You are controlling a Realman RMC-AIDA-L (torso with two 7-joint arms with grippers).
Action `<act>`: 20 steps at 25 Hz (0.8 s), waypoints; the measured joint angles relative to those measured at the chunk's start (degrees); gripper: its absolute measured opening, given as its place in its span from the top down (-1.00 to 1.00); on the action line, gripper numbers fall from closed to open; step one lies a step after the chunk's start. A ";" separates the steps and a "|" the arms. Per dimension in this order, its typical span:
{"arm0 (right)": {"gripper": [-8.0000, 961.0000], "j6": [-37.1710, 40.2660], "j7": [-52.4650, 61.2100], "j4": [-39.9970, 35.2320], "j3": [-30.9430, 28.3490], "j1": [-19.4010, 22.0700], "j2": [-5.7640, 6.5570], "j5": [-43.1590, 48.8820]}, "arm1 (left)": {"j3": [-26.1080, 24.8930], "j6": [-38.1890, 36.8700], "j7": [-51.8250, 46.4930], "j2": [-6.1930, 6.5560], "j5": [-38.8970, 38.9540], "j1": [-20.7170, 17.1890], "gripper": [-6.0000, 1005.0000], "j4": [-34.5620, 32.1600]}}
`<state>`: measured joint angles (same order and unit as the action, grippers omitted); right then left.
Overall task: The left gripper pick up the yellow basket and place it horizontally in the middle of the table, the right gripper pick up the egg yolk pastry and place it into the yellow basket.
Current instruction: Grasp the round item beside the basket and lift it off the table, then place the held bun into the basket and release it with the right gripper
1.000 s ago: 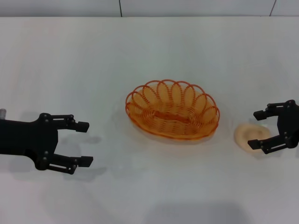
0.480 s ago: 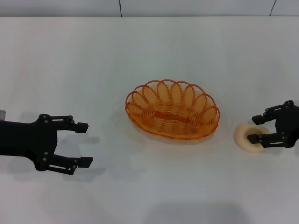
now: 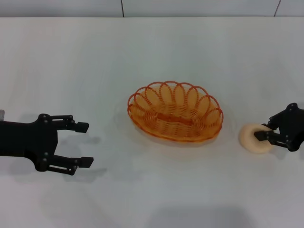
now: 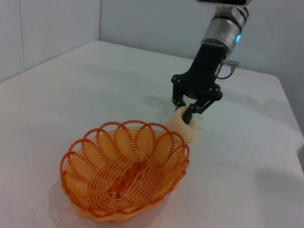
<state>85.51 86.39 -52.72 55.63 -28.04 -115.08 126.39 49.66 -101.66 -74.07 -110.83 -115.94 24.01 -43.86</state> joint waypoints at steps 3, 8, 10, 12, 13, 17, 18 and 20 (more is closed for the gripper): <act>0.59 0.53 0.01 -0.44 -0.10 0.04 0.04 -0.25 | 0.00 0.08 0.04 0.00 0.03 0.11 -0.72 0.00; 0.77 3.80 0.29 -2.90 -1.57 0.02 0.09 -2.09 | 0.00 0.19 0.07 0.00 -0.12 0.17 -0.72 0.00; 0.81 5.44 0.98 -4.50 -2.65 0.05 0.05 -4.37 | 0.00 0.21 0.07 0.01 -0.13 0.20 -0.72 -0.02; 0.85 6.84 1.67 -5.94 -3.25 0.10 0.03 -7.72 | 0.00 0.23 0.03 0.00 -0.03 0.29 -0.72 -0.06; 0.86 7.45 1.87 -6.46 -3.37 0.12 0.04 -9.65 | 0.00 0.23 -0.09 0.00 -0.02 0.34 -0.72 -0.09; 0.87 9.17 2.83 -7.29 -3.23 -0.06 -0.02 -15.52 | 0.00 0.23 -0.42 0.03 -0.14 0.69 -0.71 -0.09; 0.87 9.26 3.16 -7.30 -3.11 -0.14 -0.07 -16.75 | 0.00 0.23 -0.44 0.01 -0.16 0.74 -0.71 -0.09; 0.87 8.95 3.63 -6.77 -2.32 -0.35 -0.18 -19.54 | 0.00 0.23 -0.46 -0.02 -0.16 0.89 -0.71 -0.09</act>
<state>94.46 90.02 -59.50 53.32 -28.39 -115.26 106.85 49.66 -101.42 -74.52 -110.85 -116.10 24.90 -43.95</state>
